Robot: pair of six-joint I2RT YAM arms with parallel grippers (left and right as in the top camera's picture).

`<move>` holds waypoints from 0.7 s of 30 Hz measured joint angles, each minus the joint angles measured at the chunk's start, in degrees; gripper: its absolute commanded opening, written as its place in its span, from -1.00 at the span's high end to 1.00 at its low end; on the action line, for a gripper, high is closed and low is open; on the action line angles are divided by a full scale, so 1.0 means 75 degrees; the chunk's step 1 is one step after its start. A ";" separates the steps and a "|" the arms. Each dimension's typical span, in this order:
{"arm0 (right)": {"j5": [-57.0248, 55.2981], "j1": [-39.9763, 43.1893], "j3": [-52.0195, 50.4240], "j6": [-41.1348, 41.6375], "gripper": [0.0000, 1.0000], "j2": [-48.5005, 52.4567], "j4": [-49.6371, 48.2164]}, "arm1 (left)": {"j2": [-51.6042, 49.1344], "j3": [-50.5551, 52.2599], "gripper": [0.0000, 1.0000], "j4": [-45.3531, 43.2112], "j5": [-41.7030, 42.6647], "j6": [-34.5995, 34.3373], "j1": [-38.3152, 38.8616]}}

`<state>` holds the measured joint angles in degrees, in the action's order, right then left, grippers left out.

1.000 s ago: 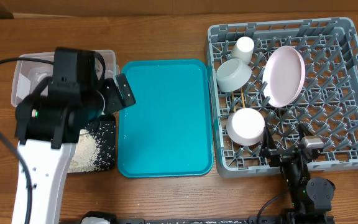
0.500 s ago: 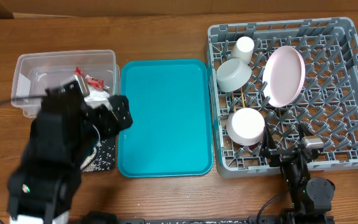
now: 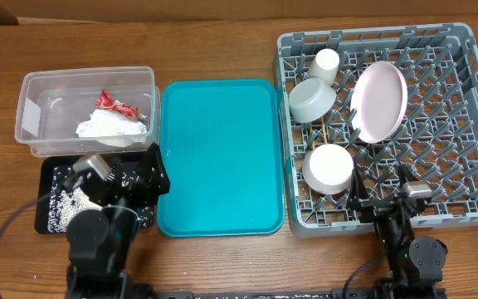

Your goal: Sort waste into correct bins and load items into the dishwasher

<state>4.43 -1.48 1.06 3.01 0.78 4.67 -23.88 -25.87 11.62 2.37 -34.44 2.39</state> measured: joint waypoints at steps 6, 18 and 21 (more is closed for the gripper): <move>0.0000 -0.0003 0.0000 0.0003 -1.00 0.0000 0.0006 | 0.1139 0.1571 -1.00 -0.1556 0.0294 -0.0015 -0.0134; 0.0000 0.0000 0.0000 0.0000 -1.00 0.0000 0.0000 | 0.2256 0.2908 -0.99 -0.2072 0.0527 0.0388 -0.0393; 0.0000 0.0000 0.0000 -0.0003 -1.00 0.0000 0.0003 | 0.2387 0.3124 -0.99 -0.2060 0.0586 0.0810 -0.0391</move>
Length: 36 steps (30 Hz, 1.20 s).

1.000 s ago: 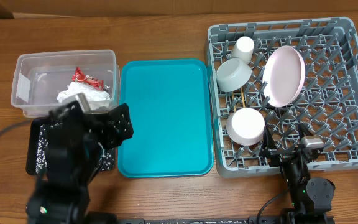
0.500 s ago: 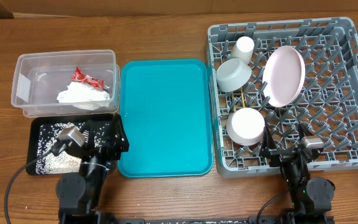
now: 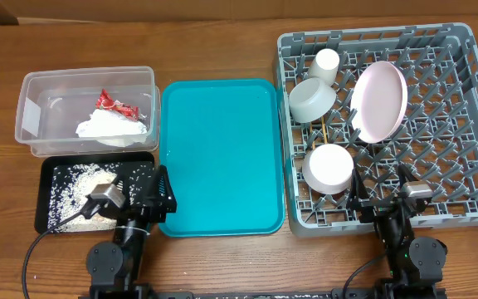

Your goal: Sort waste into correct bins and load items into the dishwasher

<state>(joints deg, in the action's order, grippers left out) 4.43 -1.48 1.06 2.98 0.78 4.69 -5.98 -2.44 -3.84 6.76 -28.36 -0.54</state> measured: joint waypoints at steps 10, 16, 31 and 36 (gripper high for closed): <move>0.0000 -0.0003 0.0000 0.0003 -1.00 0.0003 0.0003 | 0.0507 0.0230 -1.00 0.0863 0.0201 0.1964 0.0000; -0.0003 0.0000 0.0000 0.0006 -1.00 0.0000 0.0000 | 0.0667 0.0248 -1.00 0.0973 0.0280 0.3515 0.0000; 0.0000 -0.0003 0.0000 0.0003 -1.00 0.0000 0.0000 | 0.0670 0.0248 -0.99 0.1090 -0.0560 0.4581 -0.0210; 0.0000 0.0000 0.0000 0.0003 -1.00 0.0000 0.0003 | 0.0670 0.0248 -1.00 0.1093 -0.0711 0.4339 -0.0350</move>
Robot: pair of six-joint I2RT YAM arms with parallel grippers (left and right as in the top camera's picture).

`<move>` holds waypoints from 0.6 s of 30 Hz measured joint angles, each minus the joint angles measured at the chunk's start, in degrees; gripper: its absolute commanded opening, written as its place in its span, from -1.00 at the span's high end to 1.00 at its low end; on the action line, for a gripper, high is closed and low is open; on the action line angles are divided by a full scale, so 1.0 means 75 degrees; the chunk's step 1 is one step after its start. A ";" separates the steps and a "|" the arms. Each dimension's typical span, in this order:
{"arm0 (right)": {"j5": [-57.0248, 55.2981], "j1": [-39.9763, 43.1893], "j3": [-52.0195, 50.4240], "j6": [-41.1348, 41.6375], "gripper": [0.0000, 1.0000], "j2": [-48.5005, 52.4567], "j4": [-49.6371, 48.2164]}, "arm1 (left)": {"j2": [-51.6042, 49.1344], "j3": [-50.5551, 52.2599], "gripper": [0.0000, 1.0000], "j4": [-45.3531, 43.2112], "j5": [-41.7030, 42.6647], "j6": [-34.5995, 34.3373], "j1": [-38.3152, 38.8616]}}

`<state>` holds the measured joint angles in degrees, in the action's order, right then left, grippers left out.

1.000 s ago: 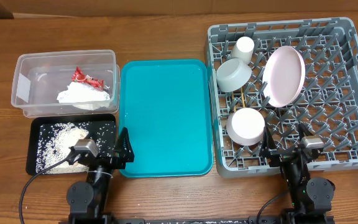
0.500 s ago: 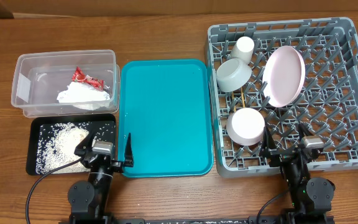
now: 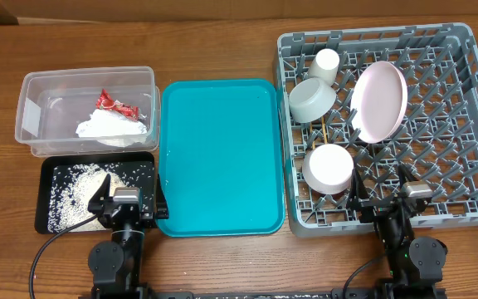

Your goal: Sort waste into correct bins and load items into the dishwasher

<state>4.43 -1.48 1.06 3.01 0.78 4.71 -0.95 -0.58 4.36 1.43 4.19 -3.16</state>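
Observation:
The teal tray (image 3: 222, 158) in the middle is bare. In the clear bin (image 3: 31, 91) lie a red wrapper (image 3: 113, 104) and a white napkin (image 3: 106, 126). A black tray (image 3: 48, 178) holds scattered white grains. The grey dish rack (image 3: 471, 124) carries a pink plate (image 3: 380, 100), a grey-green bowl (image 3: 311, 98), a white cup (image 3: 327, 63) and a white bowl (image 3: 329, 166). My left gripper (image 3: 128, 193) sits low at the black tray's front right corner. The right gripper (image 3: 405, 178) rests at the rack's front edge. Neither gripper's jaw state shows from above.
The bin and black tray stand at the left, the rack fills the right side, and the teal tray lies between them. A thin wooden stick (image 3: 326, 131) lies in the rack between the bowls. Both arm bases are at the table's front edge.
My left arm has drawn back a little toward the front edge and squared up, uncovering more of the black tray. The right arm has not moved.
At first my left arm hung over the black tray, hiding its right half. Then it was pulled back to the tray's front right corner. Now it sits lower still at the front edge, with the grains in the tray. The right arm stayed put.

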 measured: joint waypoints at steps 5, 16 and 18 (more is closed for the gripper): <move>0.0000 -0.0003 0.0000 0.0003 -1.00 0.0000 -0.0003 | 0.0000 0.0003 -1.00 0.0006 -0.0087 -0.0227 0.0000; -0.0003 0.0000 0.0000 0.0000 -1.00 0.0000 -0.0003 | 0.0000 0.0003 -1.00 0.0012 -0.0090 -0.0344 0.0000; 0.0000 0.0000 0.0000 0.0003 -1.00 0.0003 -0.0003 | 0.0000 0.0003 -1.00 0.0009 -0.0090 -0.0344 0.0000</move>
